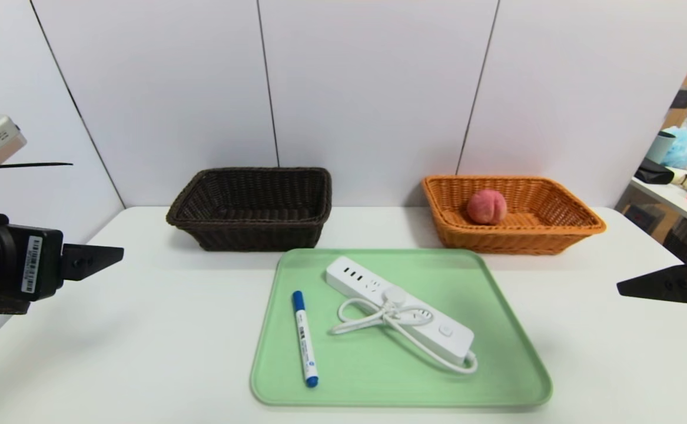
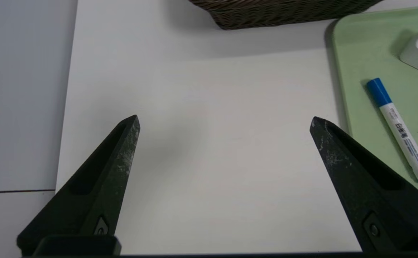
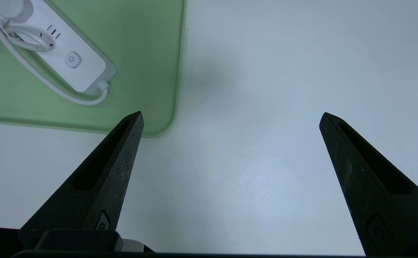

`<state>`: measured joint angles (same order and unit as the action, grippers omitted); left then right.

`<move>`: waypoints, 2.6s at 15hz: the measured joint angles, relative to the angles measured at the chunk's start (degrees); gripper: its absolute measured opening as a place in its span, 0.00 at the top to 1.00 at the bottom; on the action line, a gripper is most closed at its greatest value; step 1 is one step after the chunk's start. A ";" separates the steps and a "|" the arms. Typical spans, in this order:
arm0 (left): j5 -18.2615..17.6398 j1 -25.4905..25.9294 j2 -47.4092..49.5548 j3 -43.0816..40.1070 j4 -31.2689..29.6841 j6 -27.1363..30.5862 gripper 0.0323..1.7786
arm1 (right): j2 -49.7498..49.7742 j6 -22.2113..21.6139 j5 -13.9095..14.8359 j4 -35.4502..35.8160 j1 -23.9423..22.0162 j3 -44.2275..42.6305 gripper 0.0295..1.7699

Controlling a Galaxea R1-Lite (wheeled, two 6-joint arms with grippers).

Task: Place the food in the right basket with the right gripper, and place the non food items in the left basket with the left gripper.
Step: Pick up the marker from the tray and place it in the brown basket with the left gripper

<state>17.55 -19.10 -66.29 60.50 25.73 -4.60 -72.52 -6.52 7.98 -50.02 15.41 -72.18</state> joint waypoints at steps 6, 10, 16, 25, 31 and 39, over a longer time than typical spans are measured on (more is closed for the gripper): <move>0.30 -11.30 -6.67 6.42 3.54 -5.92 0.05 | 3.45 -0.22 2.24 -0.01 -0.63 2.69 0.04; 0.46 -17.71 -15.63 22.04 20.59 -17.75 0.05 | 3.82 -0.37 3.21 0.02 -1.33 3.25 0.04; 1.95 -25.08 -28.47 29.14 27.40 -30.66 0.05 | 4.02 -0.44 3.30 0.05 -1.61 4.79 0.04; 1.73 -25.82 -39.79 34.21 28.98 -36.13 0.05 | 4.33 -0.48 3.39 0.05 -1.61 5.47 0.04; 1.32 -26.98 -45.03 36.22 30.94 -43.45 0.05 | 4.61 -0.44 3.36 0.02 -1.63 5.90 0.04; -4.22 -27.56 -50.14 40.07 31.05 -48.35 0.05 | 5.11 -0.39 3.41 0.10 -2.05 6.64 0.04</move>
<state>13.34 -46.67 -116.43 100.57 56.78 -52.94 -67.41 -6.91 11.40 -49.92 13.36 -65.54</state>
